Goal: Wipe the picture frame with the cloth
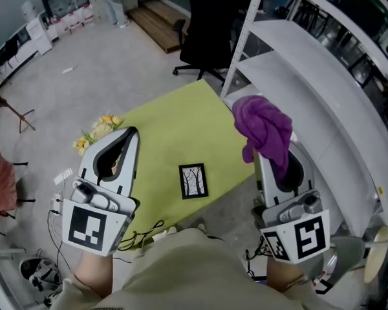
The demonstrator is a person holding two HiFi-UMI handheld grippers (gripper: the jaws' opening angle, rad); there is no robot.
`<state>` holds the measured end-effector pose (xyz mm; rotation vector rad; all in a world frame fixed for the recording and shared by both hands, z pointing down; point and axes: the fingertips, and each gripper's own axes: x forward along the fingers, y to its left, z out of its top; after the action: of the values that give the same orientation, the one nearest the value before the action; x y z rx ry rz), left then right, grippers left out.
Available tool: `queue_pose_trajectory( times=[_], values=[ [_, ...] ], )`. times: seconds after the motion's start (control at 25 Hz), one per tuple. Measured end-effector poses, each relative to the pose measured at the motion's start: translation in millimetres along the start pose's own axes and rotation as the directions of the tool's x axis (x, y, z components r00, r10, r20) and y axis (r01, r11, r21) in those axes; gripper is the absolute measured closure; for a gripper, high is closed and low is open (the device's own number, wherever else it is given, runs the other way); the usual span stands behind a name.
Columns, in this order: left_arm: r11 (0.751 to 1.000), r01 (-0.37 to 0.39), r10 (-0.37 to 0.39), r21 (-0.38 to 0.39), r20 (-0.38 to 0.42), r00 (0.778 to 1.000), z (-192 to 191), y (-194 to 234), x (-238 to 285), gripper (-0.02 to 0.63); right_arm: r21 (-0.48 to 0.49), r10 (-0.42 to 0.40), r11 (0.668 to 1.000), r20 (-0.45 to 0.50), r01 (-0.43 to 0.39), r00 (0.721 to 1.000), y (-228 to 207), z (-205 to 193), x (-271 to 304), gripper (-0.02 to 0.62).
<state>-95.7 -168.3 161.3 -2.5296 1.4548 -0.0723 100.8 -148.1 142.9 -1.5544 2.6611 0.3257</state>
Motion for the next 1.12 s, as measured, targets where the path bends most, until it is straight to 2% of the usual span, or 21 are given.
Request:
queue_pose_trajectory(
  times=[0.24,0.6,1.12],
  values=[
    [1.0,-0.001,0.0,-0.007,-0.046,0.999,-25.7,-8.7,0.1,0.598,0.041,0.029,0.999,-0.049,-0.027,0.998,2.6,-29.8,-0.1,0.515],
    [0.999,0.013,-0.018,-0.041,-0.13,0.991,-67.2,-26.8,-3.0,0.598,0.093,0.084,0.994,-0.229,-0.064,0.97,17.0,-99.6,-4.1,0.515],
    [0.997,0.034,-0.043,-0.067,-0.147,0.988,-75.6,-37.5,-5.4,0.598,0.085,0.072,0.995,-0.249,-0.052,0.966,15.0,-105.0,-10.3,0.515]
  ],
)
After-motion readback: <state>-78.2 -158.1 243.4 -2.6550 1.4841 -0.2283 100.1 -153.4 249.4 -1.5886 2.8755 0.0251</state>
